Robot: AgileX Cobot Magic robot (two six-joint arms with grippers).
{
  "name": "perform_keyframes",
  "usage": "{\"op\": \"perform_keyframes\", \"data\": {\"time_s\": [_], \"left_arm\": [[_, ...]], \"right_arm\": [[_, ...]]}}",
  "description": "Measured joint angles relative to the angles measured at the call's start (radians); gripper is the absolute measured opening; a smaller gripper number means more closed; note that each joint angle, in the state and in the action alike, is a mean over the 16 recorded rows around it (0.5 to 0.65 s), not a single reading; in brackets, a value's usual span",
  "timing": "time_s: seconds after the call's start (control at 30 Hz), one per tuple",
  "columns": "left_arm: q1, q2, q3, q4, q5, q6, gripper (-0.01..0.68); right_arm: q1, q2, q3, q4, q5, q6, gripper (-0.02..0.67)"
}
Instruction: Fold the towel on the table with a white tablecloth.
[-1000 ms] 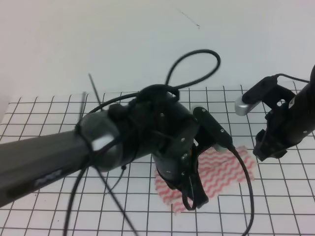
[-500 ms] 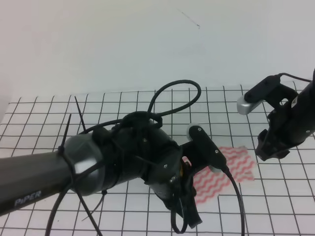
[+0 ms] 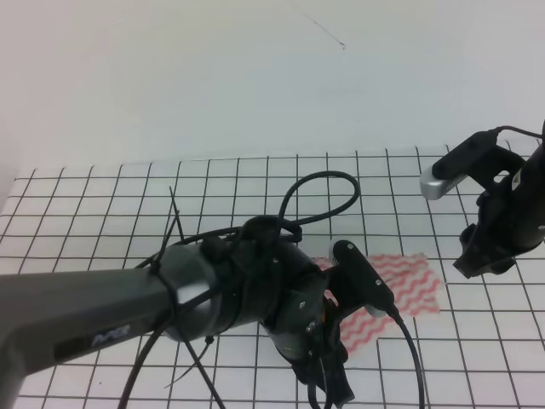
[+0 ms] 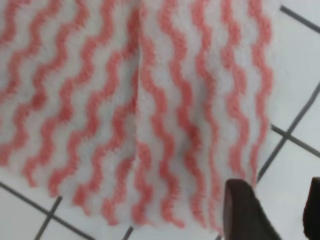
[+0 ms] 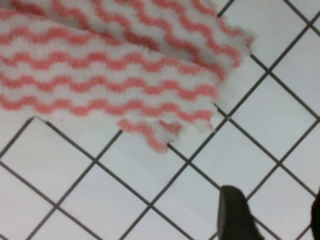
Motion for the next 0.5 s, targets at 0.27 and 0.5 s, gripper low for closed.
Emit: {"op": "perform_keyframes", "data": {"time_s": [0.27,0.5], "left_arm": [[0.0,0.049,0.0,0.033,-0.038,0.0,0.26],[0.0,0.071,-0.002,0.062,-0.057,-0.002,0.202]], "right_arm": [[0.0,-0.001,0.0,-0.018,0.0,0.025,0.318],[0.0,-0.001,0.0,-0.016,0.0,0.026,0.318]]}}
